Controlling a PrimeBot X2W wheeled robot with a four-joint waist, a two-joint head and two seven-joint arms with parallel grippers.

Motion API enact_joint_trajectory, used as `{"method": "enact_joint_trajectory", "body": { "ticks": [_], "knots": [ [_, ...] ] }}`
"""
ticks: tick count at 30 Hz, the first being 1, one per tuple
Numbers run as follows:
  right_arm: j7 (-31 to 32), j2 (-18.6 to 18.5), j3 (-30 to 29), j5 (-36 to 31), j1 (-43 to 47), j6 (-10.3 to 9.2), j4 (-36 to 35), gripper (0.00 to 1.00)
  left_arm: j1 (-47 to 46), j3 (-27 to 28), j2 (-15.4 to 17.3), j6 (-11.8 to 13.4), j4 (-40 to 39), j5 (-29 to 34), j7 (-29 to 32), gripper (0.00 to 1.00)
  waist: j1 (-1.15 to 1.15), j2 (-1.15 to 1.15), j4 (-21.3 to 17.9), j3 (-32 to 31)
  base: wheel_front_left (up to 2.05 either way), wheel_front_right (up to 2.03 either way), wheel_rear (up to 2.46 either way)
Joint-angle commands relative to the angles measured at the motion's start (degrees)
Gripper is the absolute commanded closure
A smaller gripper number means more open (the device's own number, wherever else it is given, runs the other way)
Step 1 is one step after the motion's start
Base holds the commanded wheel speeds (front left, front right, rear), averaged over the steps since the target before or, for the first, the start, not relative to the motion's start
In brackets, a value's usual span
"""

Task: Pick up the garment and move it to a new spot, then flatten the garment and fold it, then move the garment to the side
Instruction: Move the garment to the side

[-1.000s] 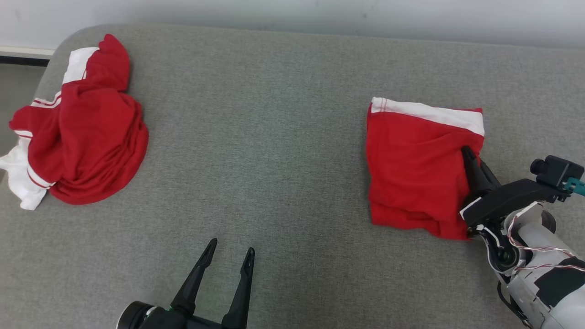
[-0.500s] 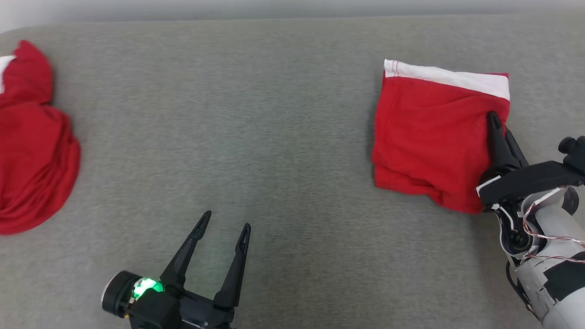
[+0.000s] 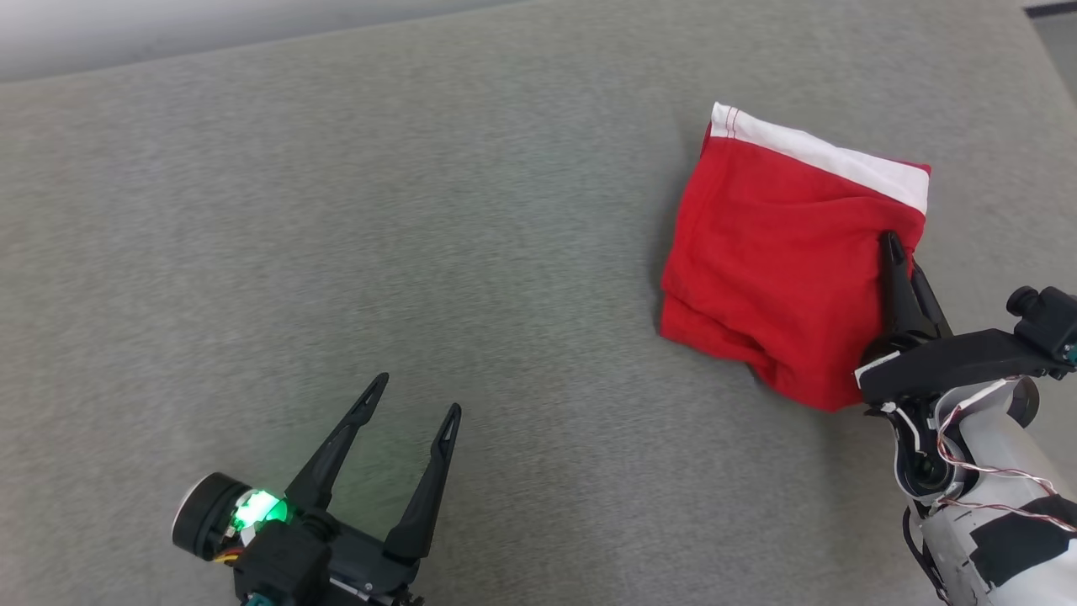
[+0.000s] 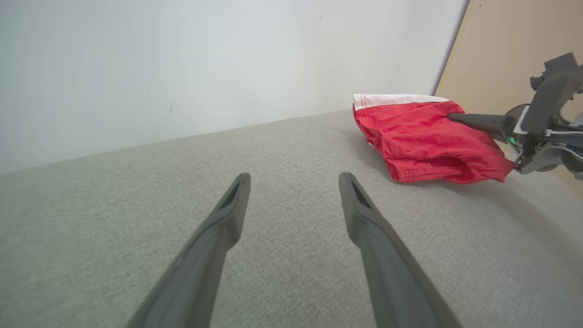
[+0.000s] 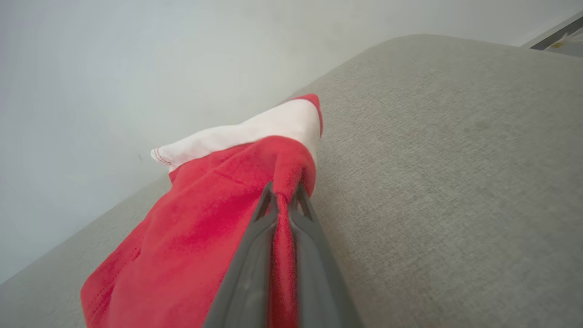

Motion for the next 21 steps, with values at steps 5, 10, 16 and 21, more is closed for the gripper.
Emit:
{"method": "enact_joint_trajectory", "body": {
  "ticks": [5,10,16,21],
  "knots": [
    [-0.1,-2.4,1.7,-4.3,-1.1,0.02,-0.6,1.0,-1.9,-1.2,1.5,-0.8,-0.8,0.9,-0.2,0.0,0.0,-0.01,-5.8,3.2,0.0,0.0,0.0],
    [-0.1,-6.8,3.2,-8.1,-5.0,0.02,-1.0,1.0,-4.6,-3.0,2.3,-1.5,-2.0,1.5,-0.2,0.0,0.0,-0.01,-5.1,6.6,0.0,0.0,0.0],
    [-0.1,-14.6,4.0,-14.9,-11.9,0.02,-1.8,1.0,-9.9,-7.3,2.7,-2.5,-4.1,1.8,-0.2,0.0,0.0,-0.01,-2.9,12.2,0.0,0.0,0.0],
    [-0.1,-19.9,4.6,-19.9,-16.0,0.02,-1.2,1.0,-13.7,-10.0,2.4,-2.8,-6.5,1.8,-0.2,0.0,0.0,-0.01,-1.1,16.2,0.0,0.0,0.0]
  ]
}}
